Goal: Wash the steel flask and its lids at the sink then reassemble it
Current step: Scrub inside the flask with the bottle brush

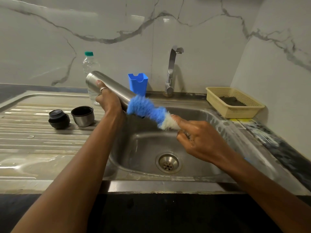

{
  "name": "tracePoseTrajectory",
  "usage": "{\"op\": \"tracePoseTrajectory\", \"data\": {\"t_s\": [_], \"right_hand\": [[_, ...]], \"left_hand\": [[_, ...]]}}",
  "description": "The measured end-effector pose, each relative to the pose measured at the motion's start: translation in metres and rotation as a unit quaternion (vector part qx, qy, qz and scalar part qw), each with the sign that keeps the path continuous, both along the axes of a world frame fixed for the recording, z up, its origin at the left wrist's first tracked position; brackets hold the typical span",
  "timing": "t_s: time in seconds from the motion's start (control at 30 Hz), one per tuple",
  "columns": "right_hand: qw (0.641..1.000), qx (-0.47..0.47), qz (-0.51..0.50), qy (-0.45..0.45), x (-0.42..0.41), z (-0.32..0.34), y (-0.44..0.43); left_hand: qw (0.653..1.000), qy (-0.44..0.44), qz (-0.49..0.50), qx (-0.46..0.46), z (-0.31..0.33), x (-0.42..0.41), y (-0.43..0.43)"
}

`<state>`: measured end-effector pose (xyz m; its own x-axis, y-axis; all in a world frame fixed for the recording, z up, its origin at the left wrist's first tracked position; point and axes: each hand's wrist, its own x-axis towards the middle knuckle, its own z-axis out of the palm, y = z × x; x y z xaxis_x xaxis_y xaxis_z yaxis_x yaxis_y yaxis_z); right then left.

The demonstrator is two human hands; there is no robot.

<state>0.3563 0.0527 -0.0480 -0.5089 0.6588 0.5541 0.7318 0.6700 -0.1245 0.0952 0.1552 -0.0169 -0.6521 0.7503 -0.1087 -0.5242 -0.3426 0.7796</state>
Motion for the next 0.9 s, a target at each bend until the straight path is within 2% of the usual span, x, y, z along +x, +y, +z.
{"op": "tracePoseTrajectory", "data": {"t_s": [0.5,0.63,0.7,0.9], "right_hand": [[0.998,0.027,-0.016,-0.045,0.006,-0.004,0.003],[0.999,0.017,-0.029,-0.022,0.008,-0.003,0.006],[0.999,0.019,-0.012,-0.043,0.006,-0.005,0.004],[0.999,0.022,-0.017,-0.028,0.009,-0.005,0.007]], "left_hand": [[1.000,0.001,-0.013,-0.005,-0.004,0.003,-0.002],[1.000,-0.013,-0.017,0.006,-0.005,0.000,0.002],[0.999,-0.021,-0.022,0.011,-0.006,-0.001,0.004],[1.000,-0.014,-0.024,-0.011,-0.010,-0.005,0.009]]}}
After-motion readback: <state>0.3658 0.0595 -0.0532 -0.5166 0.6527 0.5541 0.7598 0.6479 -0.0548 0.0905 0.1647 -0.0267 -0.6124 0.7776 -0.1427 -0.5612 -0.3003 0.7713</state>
